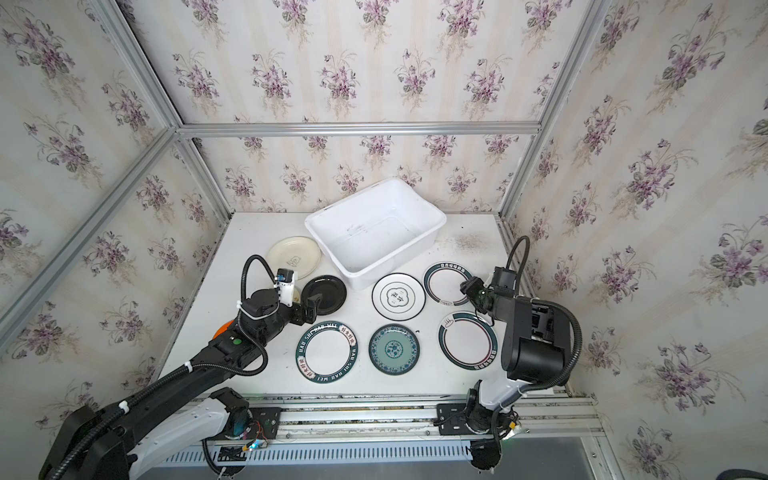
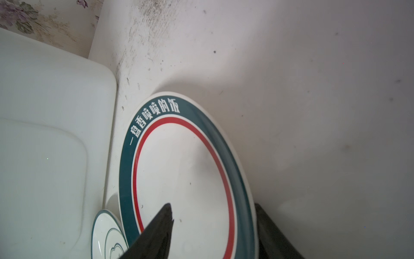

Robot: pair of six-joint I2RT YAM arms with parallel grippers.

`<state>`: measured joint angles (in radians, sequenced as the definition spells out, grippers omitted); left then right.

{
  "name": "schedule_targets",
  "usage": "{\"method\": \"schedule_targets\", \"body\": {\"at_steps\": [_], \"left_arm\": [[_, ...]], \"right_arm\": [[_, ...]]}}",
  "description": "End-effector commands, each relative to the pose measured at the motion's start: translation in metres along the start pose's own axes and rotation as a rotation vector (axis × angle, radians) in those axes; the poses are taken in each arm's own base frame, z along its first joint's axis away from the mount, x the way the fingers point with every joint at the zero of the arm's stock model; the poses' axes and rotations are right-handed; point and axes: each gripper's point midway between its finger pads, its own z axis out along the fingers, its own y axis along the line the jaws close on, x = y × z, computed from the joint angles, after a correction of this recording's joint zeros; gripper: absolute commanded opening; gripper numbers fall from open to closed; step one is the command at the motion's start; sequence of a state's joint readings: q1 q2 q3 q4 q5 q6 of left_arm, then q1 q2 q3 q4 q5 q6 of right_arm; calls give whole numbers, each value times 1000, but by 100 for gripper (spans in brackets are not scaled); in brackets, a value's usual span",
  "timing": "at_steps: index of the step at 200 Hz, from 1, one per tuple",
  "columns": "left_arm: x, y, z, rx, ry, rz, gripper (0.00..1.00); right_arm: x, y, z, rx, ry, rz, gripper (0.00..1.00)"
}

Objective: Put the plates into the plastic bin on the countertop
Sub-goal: 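Grasp the green-red rimmed plate edge with the right gripper while the left arm shifts, then lift the green-red rimmed plate with the right gripper toward the bin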

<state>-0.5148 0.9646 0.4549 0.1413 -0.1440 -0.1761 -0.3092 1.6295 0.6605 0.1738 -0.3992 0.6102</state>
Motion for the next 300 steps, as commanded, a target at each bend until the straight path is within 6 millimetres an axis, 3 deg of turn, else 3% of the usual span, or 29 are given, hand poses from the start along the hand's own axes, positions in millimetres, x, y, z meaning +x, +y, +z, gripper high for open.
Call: {"method": "schedule_targets", "body": {"at_steps": [1, 72, 189, 223, 300], "left_arm": [[-10, 0, -1, -4, -31, 5, 99], [-10, 3, 0, -18, -27, 7, 99], [-9, 4, 0, -29, -24, 4, 99], [-9, 3, 0, -21, -23, 2, 99], [-8, 4, 1, -25, -19, -24, 99]], "right_arm": [[9, -6, 4, 20, 45, 49, 53], [9, -14, 4, 60, 47, 68, 18], [0, -8, -5, 48, -10, 41, 0], [-2, -1, -10, 26, -18, 40, 0], [-12, 25, -49, -21, -111, -49, 0]]}}
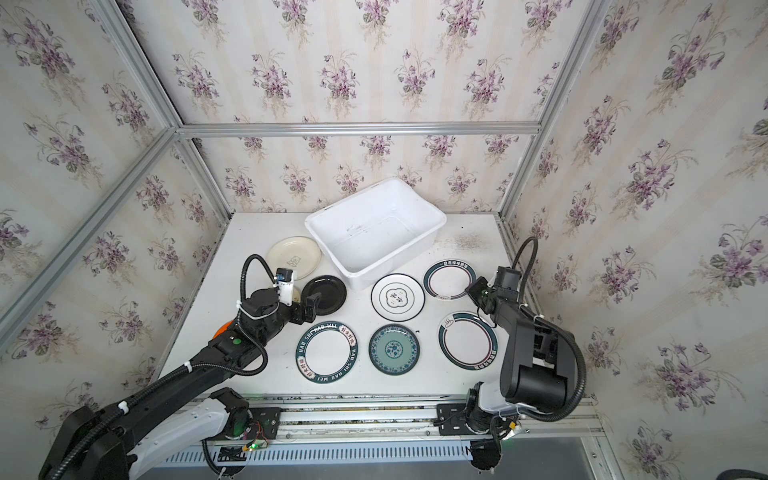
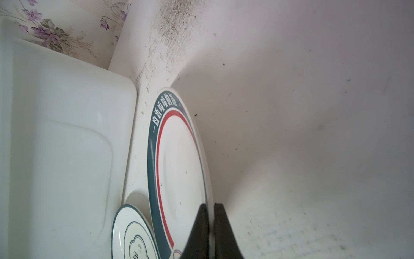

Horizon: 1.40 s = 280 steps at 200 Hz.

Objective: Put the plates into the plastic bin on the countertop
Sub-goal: 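Lift the green-red rimmed plate with the right gripper toward the bin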

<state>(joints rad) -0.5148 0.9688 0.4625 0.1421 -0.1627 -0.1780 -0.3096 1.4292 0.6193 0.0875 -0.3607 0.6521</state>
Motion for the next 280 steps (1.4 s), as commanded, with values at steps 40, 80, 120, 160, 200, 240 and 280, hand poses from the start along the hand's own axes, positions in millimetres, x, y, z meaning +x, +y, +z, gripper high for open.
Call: {"method": "schedule_targets", "body": {"at_steps": [40, 80, 120, 160, 200, 240, 280], "left_arm": [[-5, 2, 2, -14, -12, -28, 99], [-5, 2, 1, -14, -14, -28, 99], [-6, 2, 0, -12, -18, -28, 99], [-6, 0, 0, -4, -16, -32, 99], [-6, 0, -1, 1, -20, -34, 99], [-7, -1, -2, 6, -21, -36, 99], [-8, -1, -4, 7, -29, -38, 99]], "right_arm": [[-7, 27, -33, -22, -74, -164, 0], [-5, 62, -52, -66, -91, -293, 0], [-5, 91, -76, -89, -140, -362, 0], [-4, 124, -104, -110, -198, -437, 0], [-11, 151, -128, -156, -241, -475, 0], [3, 205, -134, -252, -210, -565, 0], [16, 258, -122, -335, -179, -647, 0]]}}
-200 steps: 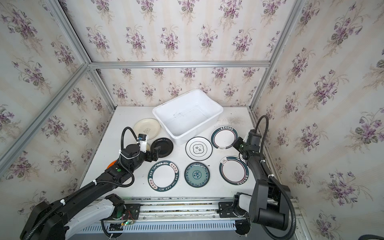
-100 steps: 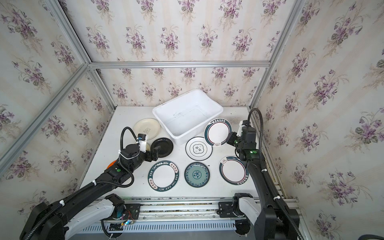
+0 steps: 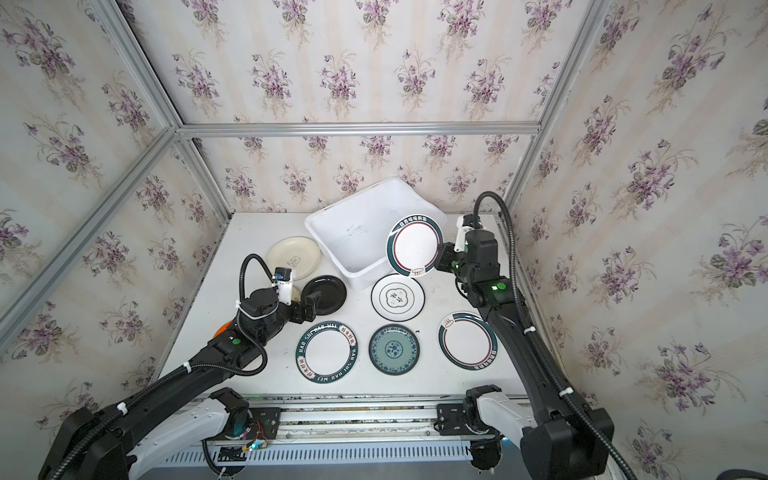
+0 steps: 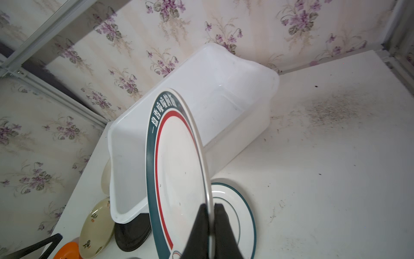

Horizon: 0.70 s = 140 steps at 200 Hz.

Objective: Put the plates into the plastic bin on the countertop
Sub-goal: 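Lift the green-red rimmed plate with the right gripper toward the bin, then lower the plate into the white bin and open the right gripper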

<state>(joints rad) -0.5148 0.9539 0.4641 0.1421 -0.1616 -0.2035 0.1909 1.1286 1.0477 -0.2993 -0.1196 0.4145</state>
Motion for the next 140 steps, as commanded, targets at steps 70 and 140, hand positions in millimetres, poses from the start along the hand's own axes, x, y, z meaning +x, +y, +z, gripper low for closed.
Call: {"method": "schedule_targets", "body": {"at_steps": [70, 140], "left_arm": [[-6, 3, -5, -13, -24, -3, 99], [-5, 1, -5, -2, -23, -8, 99]], "right_arm": [[-38, 68, 97, -136, -8, -119, 0], [-11, 89, 181, -58, 137, -295, 0]]}}
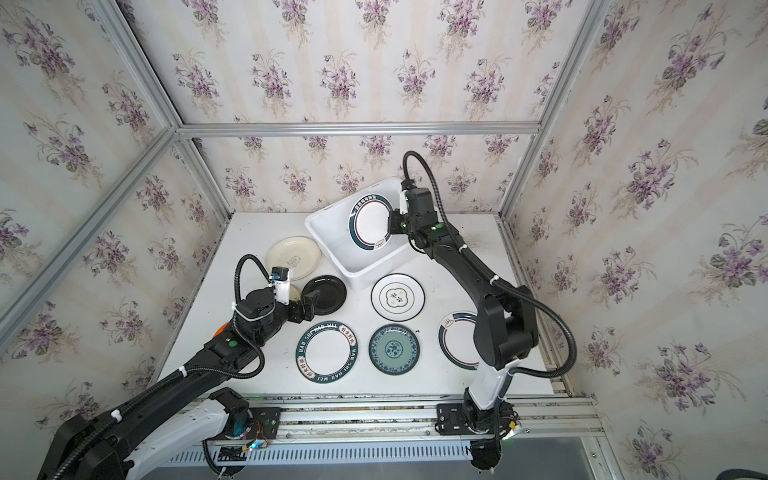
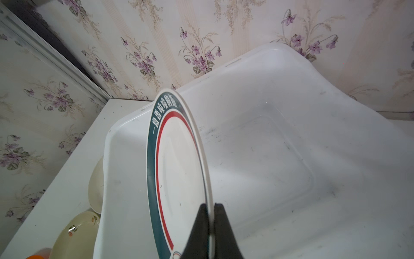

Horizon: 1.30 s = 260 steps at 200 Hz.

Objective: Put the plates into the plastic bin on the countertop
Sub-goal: 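Lower the plate into the white bin and open the right gripper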

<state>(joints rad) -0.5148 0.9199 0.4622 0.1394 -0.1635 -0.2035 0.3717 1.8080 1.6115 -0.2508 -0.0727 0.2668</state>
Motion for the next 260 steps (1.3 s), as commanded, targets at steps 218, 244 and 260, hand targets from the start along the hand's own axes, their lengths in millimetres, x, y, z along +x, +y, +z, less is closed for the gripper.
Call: {"method": "schedule_targets", "body": {"at_steps": [218, 244, 260], "left_arm": [[8, 4, 6, -24, 30, 22, 99], [8, 3, 6, -20, 32, 23, 99], [9, 3, 6, -21, 35, 23, 99]], "right_arm": [[88, 8, 117, 118, 461, -208, 0], [87, 4, 117, 141, 460, -209, 0], [88, 3, 117, 147, 461, -210, 0]]}}
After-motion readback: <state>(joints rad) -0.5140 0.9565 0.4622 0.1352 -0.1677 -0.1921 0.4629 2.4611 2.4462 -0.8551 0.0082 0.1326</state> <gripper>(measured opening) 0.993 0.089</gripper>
